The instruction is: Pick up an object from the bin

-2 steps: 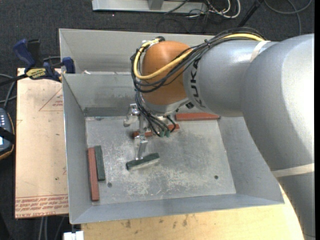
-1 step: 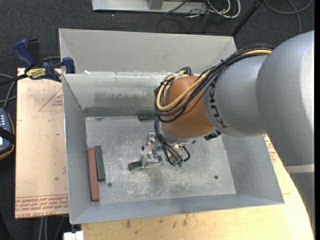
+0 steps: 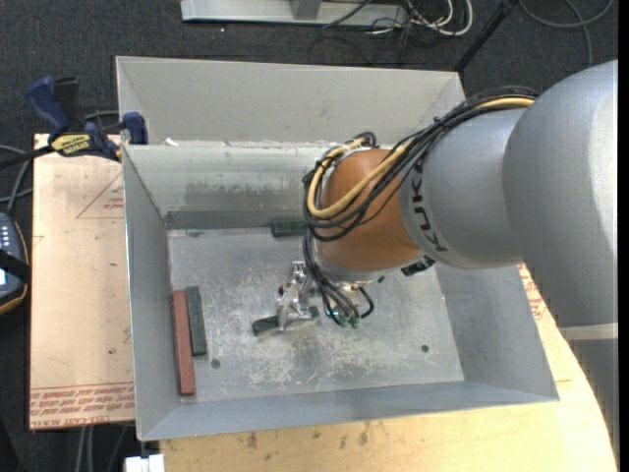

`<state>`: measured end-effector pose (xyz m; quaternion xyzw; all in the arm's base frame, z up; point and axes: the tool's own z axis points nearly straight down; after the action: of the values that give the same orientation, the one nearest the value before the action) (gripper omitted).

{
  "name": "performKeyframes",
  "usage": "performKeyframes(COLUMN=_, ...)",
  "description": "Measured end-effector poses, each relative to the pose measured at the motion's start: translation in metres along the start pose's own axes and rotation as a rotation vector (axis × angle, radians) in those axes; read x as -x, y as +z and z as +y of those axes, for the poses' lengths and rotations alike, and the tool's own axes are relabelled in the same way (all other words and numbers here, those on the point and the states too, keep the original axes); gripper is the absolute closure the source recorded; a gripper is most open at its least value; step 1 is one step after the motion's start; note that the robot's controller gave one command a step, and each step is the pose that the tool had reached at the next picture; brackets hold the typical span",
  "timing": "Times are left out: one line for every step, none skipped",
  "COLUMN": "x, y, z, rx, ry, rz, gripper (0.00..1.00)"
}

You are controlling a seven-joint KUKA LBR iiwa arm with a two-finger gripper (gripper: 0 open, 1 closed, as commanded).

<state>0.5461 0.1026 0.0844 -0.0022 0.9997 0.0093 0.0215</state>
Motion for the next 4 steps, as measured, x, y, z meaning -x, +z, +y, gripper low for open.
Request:
performKeyframes(x=0.0000, y=0.0000, z=-0.0001, rx=0.000, ry=0.000, rz=0.000, gripper=1.00)
performKeyframes(x=-0.0002, y=0.0020, z=-0.0047, rx=-0.008, ry=0.004, rz=0.002, gripper=0.00)
performKeyframes(x=-0.0077, y=0.0000, z=-0.0028, rx=-0.010, ry=-0.001, rz=0.045, gripper=1.00)
performKeyframes(x=-0.0077, y=0.0000, z=-0.0028, rx=-0.010, ry=-0.001, rz=0.045, gripper=1.00)
